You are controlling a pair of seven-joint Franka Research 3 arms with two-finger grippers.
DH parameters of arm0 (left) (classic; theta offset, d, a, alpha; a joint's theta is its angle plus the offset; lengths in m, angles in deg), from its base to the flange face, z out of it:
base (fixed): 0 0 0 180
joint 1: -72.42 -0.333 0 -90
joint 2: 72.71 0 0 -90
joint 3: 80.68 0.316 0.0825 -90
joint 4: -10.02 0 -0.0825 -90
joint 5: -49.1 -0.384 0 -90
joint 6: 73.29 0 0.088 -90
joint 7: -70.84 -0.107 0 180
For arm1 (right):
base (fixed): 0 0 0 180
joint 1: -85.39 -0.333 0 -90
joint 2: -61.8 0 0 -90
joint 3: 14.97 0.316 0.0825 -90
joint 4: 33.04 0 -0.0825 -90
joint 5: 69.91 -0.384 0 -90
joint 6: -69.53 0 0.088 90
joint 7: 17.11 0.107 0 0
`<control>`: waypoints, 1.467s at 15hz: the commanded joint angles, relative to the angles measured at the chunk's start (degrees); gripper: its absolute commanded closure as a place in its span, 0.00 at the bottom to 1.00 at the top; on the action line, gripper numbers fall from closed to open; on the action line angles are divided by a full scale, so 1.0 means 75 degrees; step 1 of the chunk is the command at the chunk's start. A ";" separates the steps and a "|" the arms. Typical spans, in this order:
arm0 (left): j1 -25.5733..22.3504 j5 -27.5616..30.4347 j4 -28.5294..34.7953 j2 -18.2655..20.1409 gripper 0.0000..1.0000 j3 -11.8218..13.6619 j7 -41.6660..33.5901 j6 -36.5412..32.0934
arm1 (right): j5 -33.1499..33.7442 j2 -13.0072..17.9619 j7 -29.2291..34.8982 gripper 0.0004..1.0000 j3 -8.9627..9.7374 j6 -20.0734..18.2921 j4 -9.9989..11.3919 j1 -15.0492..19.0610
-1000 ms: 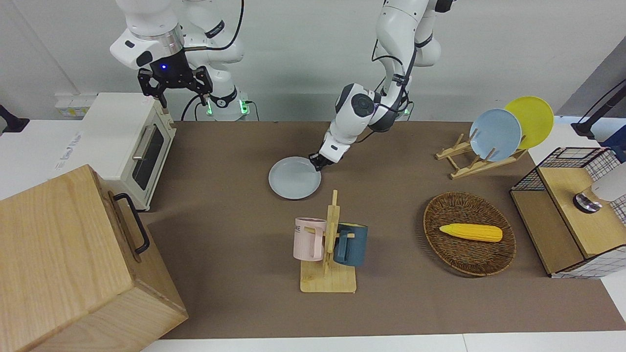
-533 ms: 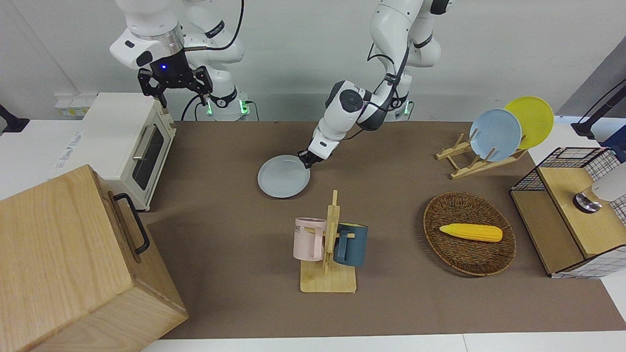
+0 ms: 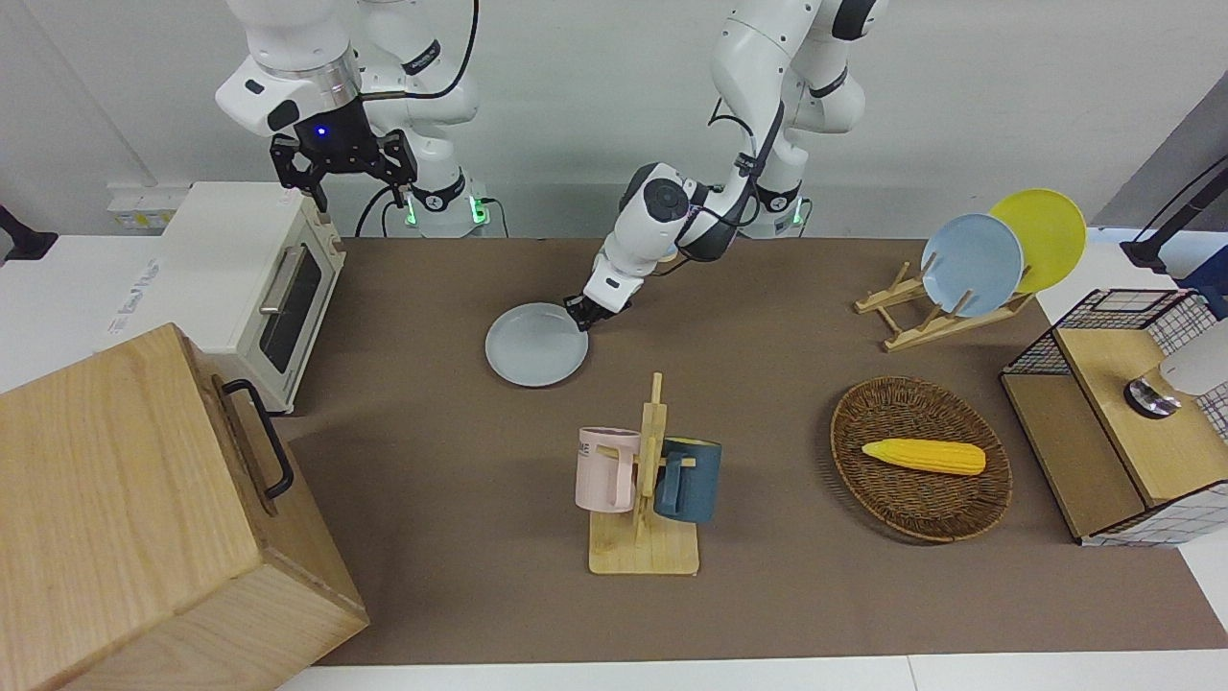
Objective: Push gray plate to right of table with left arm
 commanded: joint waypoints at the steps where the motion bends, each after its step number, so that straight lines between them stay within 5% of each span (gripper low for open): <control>1: 0.0148 0.0053 -0.0184 -0.0173 0.02 0.0084 0.0056 0.0169 | -0.0007 0.0079 -0.0058 0.00 0.0040 -0.0091 0.0031 0.0061; 6: 0.0031 -0.0882 -0.0232 0.0330 0.01 0.0224 0.0196 -0.0520 | -0.0007 0.0079 -0.0058 0.00 0.0040 -0.0091 0.0031 0.0061; 10: -0.0144 -0.2417 -0.0232 0.1056 0.01 0.0809 -0.0037 -0.1586 | 0.0005 0.0079 -0.0058 0.00 0.0040 -0.0091 0.0031 0.0061; 15: -0.1665 -0.2514 -0.0255 0.2286 0.00 0.0858 -0.2529 -0.3297 | 0.0005 0.0079 -0.0058 0.00 0.0040 -0.0091 0.0031 0.0061; 18: -0.2311 -0.2525 -0.0313 0.2826 0.00 0.0904 -0.3073 -0.4234 | -0.0007 0.0079 -0.0058 0.00 0.0040 -0.0091 0.0031 0.0061; 22: -0.2793 -0.2514 -0.1797 0.2980 0.00 0.1582 -0.3880 -0.6341 | -0.0007 0.0079 -0.0058 0.00 0.0040 -0.0091 0.0031 0.0061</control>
